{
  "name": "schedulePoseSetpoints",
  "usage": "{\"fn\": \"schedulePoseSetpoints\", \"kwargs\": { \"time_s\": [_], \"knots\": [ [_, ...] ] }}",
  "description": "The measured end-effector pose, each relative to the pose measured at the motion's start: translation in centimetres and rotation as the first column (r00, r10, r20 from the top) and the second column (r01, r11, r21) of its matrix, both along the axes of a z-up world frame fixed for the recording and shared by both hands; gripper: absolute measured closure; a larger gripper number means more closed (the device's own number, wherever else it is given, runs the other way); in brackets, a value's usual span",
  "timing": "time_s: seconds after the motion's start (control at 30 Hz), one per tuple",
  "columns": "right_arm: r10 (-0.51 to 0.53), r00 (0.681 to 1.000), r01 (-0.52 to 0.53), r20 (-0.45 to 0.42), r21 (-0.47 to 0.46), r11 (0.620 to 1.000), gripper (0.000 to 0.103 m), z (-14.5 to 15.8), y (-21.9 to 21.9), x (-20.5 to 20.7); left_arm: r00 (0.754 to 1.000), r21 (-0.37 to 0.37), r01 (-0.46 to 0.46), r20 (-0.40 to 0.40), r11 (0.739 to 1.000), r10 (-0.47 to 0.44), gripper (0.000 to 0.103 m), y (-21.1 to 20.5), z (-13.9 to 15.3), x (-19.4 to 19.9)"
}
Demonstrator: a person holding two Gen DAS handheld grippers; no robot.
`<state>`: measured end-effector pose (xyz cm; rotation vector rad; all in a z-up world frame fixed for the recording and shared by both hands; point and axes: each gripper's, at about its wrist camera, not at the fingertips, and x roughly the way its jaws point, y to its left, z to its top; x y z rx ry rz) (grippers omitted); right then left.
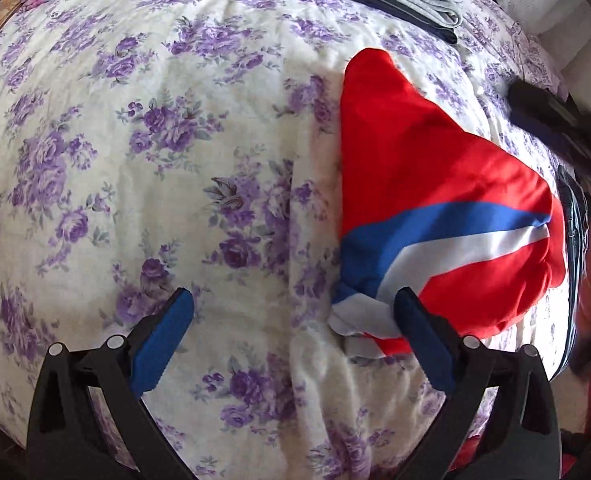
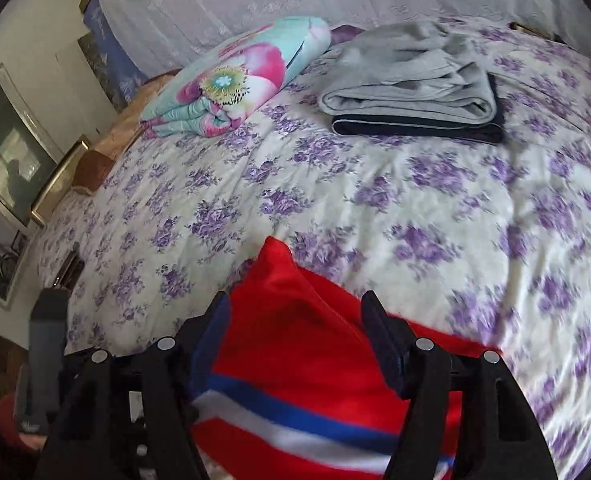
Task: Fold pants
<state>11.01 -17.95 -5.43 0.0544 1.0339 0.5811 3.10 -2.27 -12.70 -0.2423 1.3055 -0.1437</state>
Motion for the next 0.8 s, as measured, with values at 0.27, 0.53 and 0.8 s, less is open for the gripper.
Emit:
{"fn": "schedulePoseSetpoints", "kwargs": {
  "time_s": [0.27, 0.53, 0.8],
  "knots": [
    [0.094, 0.989, -0.104, -0.114, -0.084, 0.991, 0.08, -4.1, 4.8, 2.7, 0.998, -0.111, 0.046, 0.037, 0.993, -0.042, 0.054, -2.0, -0.1, -0.3],
    [0.052, 0.996, -0.05, -0.066, 0.032, 0.998, 0.09, -2.3, 2.5, 2.5, 0.993, -0.14, 0.075, 0.098, 0.987, -0.061, 0.071, -2.0, 1.4, -2.3],
    [-0.015, 0.995, 0.026, -0.096, 0.118, 0.993, 0.09, -2.2, 0.9, 3.6, 0.99, -0.096, 0.106, 0.103, 0.99, -0.096, 0.084, -0.9, 2.6, -5.3]
  ]
}}
